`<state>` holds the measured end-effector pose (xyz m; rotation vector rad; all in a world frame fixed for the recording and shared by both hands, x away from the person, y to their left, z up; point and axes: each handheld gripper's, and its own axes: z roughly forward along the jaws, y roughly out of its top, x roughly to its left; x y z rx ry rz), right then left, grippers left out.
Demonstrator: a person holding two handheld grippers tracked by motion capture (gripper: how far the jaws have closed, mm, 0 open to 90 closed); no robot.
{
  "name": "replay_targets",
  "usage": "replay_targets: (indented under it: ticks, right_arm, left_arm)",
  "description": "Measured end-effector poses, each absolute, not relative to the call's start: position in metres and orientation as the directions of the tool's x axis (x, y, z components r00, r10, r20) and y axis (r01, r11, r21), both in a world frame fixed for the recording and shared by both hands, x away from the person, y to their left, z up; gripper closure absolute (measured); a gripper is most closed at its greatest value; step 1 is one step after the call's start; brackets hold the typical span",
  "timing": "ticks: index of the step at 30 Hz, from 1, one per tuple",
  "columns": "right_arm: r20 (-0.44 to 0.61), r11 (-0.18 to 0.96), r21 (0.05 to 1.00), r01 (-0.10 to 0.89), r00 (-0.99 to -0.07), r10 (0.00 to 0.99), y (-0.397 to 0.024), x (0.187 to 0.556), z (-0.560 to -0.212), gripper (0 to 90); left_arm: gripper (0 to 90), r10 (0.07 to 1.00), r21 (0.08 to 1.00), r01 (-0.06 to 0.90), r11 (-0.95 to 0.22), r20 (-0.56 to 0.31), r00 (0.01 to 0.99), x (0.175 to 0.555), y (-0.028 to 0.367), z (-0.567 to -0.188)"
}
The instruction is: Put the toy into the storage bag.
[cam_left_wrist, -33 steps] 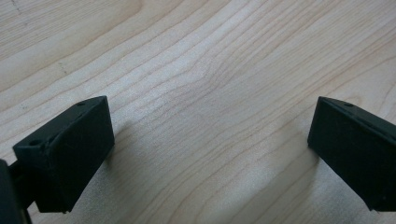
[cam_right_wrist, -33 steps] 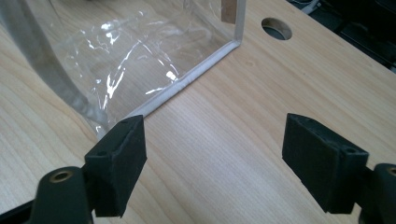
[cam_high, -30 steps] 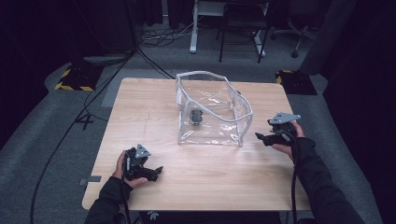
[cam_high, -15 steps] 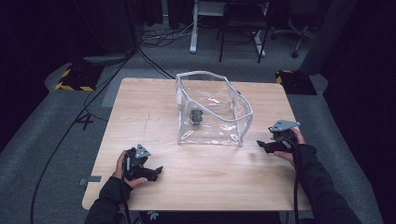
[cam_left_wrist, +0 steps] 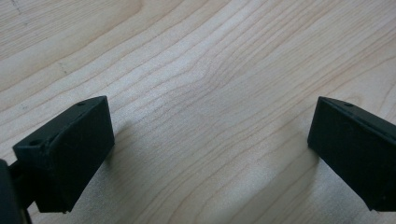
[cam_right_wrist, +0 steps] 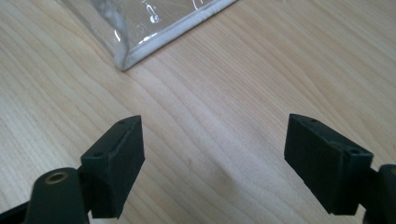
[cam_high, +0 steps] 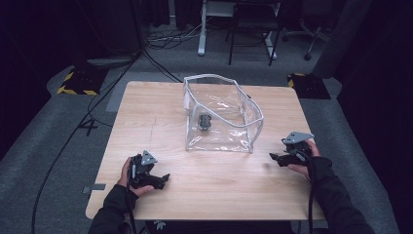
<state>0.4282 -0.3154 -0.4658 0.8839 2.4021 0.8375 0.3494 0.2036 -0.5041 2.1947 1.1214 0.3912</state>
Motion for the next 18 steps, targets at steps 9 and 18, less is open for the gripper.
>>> replay_targets:
  ticks: [9,18]
  right_arm:
    - [-0.185,0.611,0.661,0.435,-0.695,0.695,-0.322,0.417,-0.475,19.4]
    - [-0.172,0.614,0.65,0.448,-0.7,0.693,-0.327,0.411,-0.48,18.3]
  left_arm:
    - [0.6,0.805,0.656,0.616,-0.435,-0.023,0.593,0.349,0.204,-0.504]
    - [0.6,0.805,0.657,0.616,-0.436,-0.023,0.593,0.349,0.204,-0.504]
